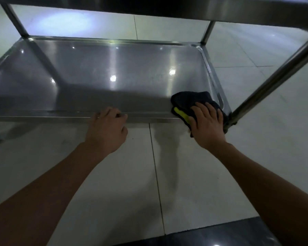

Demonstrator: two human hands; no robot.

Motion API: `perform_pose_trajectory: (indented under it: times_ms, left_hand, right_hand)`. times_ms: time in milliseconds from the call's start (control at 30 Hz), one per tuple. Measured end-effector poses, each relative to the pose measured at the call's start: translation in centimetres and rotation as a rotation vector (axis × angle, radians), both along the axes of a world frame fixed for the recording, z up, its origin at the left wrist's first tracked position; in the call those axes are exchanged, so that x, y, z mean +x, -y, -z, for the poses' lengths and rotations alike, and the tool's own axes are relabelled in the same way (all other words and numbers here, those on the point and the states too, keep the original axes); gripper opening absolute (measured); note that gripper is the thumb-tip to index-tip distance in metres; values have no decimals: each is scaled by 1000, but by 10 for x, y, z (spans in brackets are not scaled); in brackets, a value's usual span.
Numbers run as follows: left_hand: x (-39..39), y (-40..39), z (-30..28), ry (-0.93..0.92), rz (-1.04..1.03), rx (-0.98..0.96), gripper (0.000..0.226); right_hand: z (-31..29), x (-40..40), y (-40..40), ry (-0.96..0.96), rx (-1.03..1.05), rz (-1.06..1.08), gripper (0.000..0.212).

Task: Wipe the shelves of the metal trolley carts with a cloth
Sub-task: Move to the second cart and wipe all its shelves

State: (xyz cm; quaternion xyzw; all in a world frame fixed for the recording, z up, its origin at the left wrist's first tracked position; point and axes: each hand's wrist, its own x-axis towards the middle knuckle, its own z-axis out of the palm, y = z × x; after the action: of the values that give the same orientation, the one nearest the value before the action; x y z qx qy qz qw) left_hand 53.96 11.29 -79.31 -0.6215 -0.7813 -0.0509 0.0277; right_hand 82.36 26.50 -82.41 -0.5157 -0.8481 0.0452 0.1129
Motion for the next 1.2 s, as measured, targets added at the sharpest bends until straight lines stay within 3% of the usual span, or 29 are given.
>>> perform_pose_trajectory:
  times_ms: [100,433,800,1033,1200]
  left_hand:
    - [22,-13,-1,-53,35,-41,40]
    - [30,-13,-3,-42,37,-86,44]
    - [-15,28,-19,-25,-3,-102,45]
    - [-75,73,-34,-21,-70,-107,39]
    - [-107,101,-33,42,-112,-150,41]
  right_hand:
    - [-1,30,-7,24,15,20,45]
    - [-7,14,10,39,84,66,46]
    - [-19,-70,53,90,49,-279,75]
    - [-37,-133,83,-37,-49,-367,71]
    - [-51,-188,114,-112,-65,-367,45]
